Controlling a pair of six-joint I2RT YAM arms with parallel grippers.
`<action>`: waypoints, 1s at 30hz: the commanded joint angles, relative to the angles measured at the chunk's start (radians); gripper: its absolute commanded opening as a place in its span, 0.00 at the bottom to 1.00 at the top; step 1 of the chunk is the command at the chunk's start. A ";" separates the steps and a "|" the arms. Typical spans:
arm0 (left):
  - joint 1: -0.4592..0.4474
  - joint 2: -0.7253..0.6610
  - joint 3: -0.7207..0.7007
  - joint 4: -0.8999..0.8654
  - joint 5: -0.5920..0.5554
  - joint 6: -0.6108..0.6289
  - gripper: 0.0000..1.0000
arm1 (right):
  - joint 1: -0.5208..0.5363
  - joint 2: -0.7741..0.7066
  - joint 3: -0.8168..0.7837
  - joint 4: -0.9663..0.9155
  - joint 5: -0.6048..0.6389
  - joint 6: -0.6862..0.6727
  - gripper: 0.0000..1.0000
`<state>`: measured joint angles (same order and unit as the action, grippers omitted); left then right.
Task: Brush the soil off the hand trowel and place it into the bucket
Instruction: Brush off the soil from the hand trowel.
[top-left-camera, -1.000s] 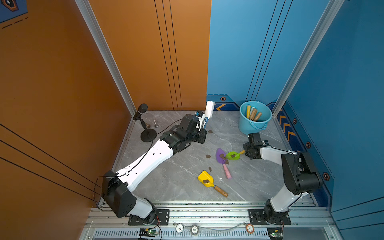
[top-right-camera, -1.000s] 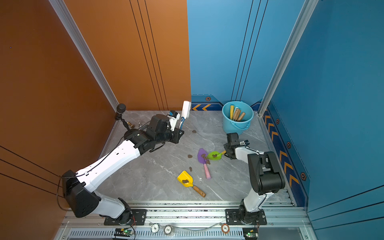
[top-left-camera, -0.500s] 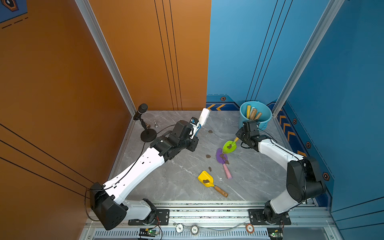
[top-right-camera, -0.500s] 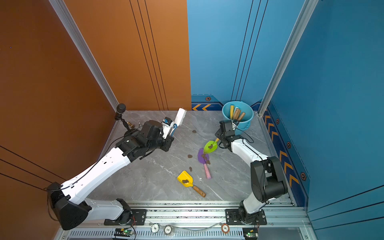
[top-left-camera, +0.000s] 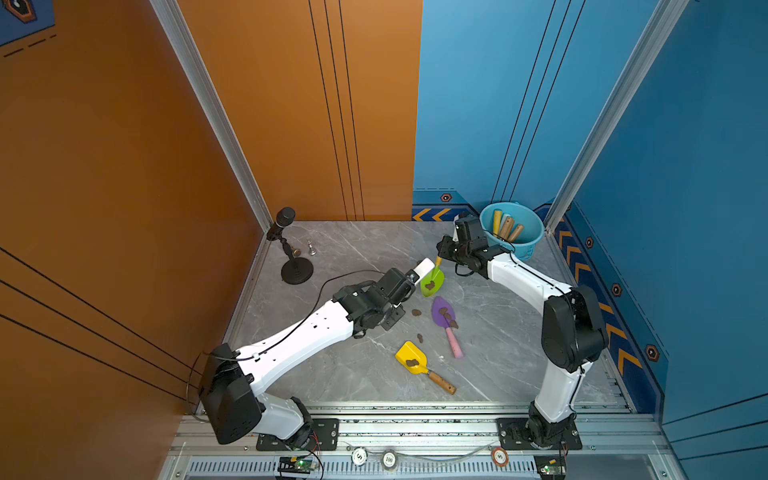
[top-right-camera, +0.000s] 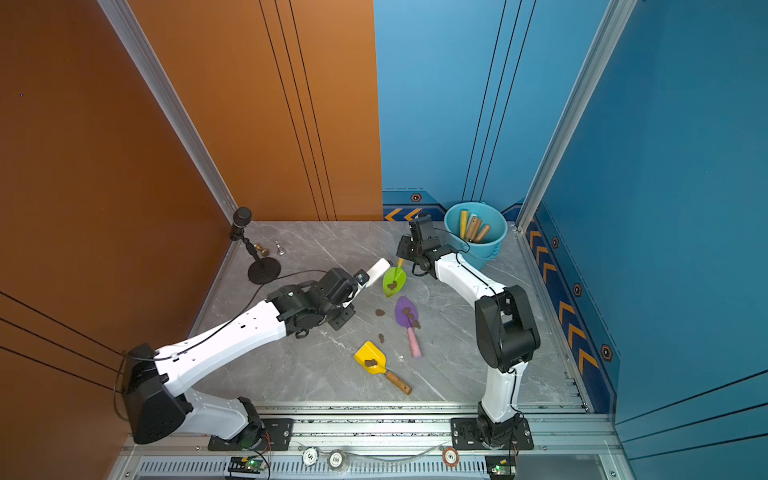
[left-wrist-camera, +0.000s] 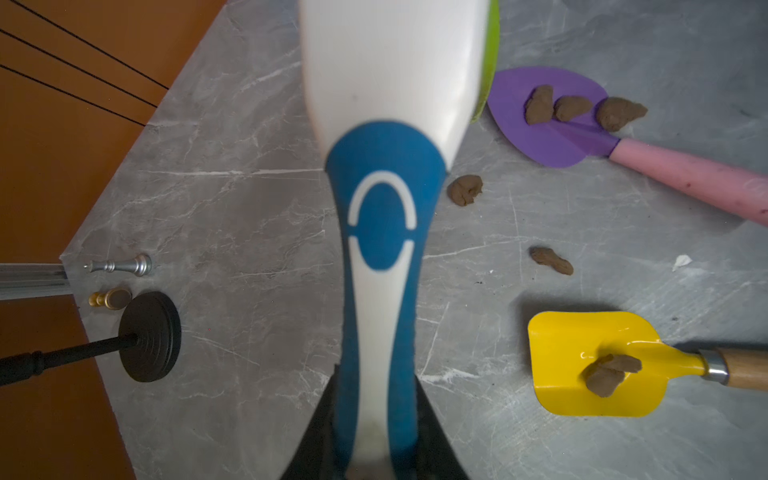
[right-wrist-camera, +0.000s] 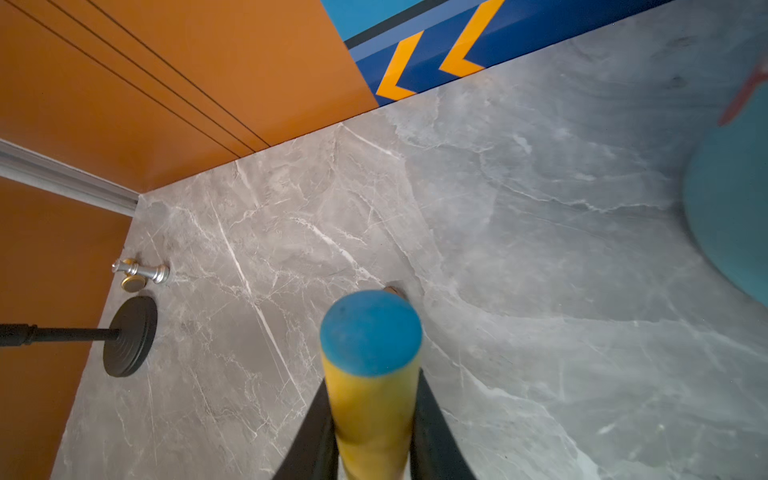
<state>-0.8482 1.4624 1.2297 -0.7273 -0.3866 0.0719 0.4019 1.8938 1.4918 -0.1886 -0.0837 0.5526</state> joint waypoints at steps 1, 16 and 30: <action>0.005 0.074 0.051 -0.014 -0.065 0.018 0.00 | 0.009 0.028 0.074 -0.082 -0.070 -0.069 0.09; -0.016 0.307 0.036 0.029 -0.236 0.064 0.00 | -0.027 0.043 0.142 -0.147 -0.181 -0.122 0.09; -0.033 0.165 0.066 -0.020 -0.203 -0.011 0.00 | -0.043 0.061 0.205 -0.161 -0.198 -0.147 0.06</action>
<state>-0.9276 1.6508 1.2209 -0.7494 -0.5926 0.0734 0.3534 1.9469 1.6638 -0.3252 -0.2607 0.4347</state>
